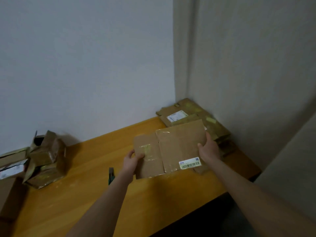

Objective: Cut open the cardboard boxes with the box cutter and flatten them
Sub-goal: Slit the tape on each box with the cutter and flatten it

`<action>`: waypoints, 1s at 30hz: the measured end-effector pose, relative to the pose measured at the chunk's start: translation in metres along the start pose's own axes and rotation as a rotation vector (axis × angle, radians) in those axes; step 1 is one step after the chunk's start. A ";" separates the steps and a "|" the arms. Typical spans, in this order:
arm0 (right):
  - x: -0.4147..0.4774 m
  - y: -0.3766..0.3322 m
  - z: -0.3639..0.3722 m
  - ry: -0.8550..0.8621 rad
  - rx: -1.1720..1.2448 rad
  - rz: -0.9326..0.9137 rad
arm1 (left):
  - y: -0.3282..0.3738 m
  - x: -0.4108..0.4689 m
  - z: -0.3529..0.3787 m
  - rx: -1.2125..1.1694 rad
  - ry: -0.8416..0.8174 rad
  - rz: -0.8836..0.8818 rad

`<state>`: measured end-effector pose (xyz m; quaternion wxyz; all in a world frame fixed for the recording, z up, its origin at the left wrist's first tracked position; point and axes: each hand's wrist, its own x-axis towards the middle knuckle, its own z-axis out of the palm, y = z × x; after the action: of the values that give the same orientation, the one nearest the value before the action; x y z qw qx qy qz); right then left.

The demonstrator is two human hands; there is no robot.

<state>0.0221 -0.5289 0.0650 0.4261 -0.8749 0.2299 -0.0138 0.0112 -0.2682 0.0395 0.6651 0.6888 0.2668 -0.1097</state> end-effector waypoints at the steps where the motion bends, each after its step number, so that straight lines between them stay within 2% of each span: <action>1: 0.015 -0.001 -0.006 0.017 -0.013 -0.008 | 0.004 0.007 0.009 -0.005 -0.037 -0.004; 7: 0.104 -0.014 -0.016 0.099 -0.285 -0.065 | 0.046 0.071 0.073 -0.131 0.057 0.057; 14: 0.188 -0.033 0.011 0.030 -0.401 -0.111 | 0.098 0.178 0.150 -0.172 0.183 0.083; 19: 0.223 -0.033 0.030 -0.038 -0.406 -0.103 | 0.113 0.227 0.194 -0.153 0.148 0.059; 21: 0.229 -0.030 0.035 -0.066 -0.425 -0.104 | 0.113 0.240 0.204 -0.023 0.067 0.053; 24: 0.229 -0.028 0.040 -0.093 -0.487 -0.145 | 0.111 0.245 0.206 0.340 -0.033 0.074; 27: 0.221 -0.032 0.044 -0.120 -0.555 -0.215 | 0.109 0.224 0.196 0.828 -0.025 0.254; 30: 0.202 -0.043 0.051 -0.153 -0.592 -0.303 | 0.101 0.191 0.180 1.164 0.043 0.418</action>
<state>0.2307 -0.5521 0.0309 0.1628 -0.9833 0.0586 0.0560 0.2592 -0.3986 0.0130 0.1819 0.9785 0.0360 -0.0905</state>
